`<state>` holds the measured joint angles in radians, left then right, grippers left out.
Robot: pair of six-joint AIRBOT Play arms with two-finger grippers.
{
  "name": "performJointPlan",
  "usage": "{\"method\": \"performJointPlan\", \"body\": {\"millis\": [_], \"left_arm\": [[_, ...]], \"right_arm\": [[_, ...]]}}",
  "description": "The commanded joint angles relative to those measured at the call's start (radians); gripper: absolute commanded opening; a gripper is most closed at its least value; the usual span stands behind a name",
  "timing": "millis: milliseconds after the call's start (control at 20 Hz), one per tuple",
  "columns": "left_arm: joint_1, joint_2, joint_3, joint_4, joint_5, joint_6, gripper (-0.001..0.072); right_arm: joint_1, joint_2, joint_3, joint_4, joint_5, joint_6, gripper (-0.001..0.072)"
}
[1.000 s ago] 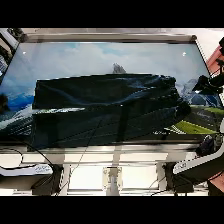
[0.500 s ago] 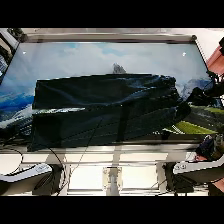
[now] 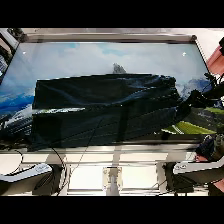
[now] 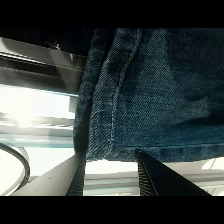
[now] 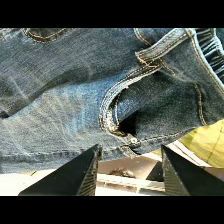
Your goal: Fold the clothes and pants, and hang the long-sleeved shirts on hangers.
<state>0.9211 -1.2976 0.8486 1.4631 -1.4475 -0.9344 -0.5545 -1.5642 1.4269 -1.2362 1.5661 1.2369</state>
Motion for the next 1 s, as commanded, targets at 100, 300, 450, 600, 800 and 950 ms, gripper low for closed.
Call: {"method": "performJointPlan", "body": {"millis": [100, 300, 450, 600, 800, 950], "left_arm": [[0.001, 0.000, -0.018, 0.002, 0.016, 0.023, 0.0373], [0.001, 0.000, -0.059, 0.001, 0.016, 0.023, 0.0359], [-0.002, 0.000, -0.081, 0.002, 0.016, 0.023, 0.0111], [-0.029, 0.010, -0.050, 0.017, 0.020, 0.034, 0.0023], [-0.049, 0.027, 0.116, 0.128, 0.069, -0.130, 0.0022], [-0.049, 0.077, 0.229, 0.163, 0.128, -0.226, 0.0022]], "right_arm": [[0.000, 0.001, -0.002, 0.002, 0.004, 0.000, 0.0428], [0.000, 0.001, -0.002, 0.003, 0.007, 0.000, 0.0427], [0.000, 0.001, -0.002, 0.003, 0.009, 0.000, 0.0428], [0.000, 0.001, -0.002, 0.002, 0.009, 0.000, 0.0427], [0.000, 0.001, -0.002, -0.029, 0.014, -0.015, 0.0428], [-0.001, 0.001, -0.002, -0.074, 0.018, -0.034, 0.0428]]}}
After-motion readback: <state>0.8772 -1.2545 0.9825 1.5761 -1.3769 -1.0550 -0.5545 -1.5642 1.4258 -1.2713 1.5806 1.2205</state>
